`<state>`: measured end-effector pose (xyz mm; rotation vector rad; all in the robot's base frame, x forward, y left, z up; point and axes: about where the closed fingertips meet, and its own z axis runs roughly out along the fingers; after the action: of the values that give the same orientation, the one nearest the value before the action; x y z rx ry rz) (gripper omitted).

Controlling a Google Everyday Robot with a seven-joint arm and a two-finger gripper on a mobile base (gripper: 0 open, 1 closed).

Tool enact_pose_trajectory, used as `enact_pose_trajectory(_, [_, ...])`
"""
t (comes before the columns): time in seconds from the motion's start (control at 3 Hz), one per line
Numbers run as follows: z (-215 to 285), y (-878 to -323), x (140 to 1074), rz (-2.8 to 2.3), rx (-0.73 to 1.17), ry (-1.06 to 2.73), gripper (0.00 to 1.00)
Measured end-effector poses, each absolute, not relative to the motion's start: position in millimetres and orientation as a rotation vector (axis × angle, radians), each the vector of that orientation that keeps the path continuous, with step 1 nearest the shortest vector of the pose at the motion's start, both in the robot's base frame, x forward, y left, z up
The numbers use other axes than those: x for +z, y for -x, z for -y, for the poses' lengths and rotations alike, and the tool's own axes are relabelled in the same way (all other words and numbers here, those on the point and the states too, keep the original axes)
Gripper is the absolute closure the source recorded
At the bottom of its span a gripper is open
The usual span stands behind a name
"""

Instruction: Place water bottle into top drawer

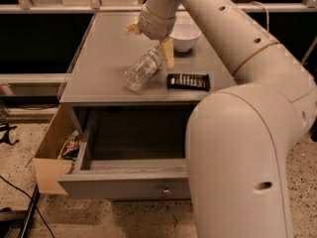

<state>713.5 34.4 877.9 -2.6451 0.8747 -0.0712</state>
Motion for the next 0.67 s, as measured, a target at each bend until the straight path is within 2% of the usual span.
enact_pose_trajectory(0.67, [-29.3, -712.7, 862.2, -0.883, 0.009, 2.639, 0.00])
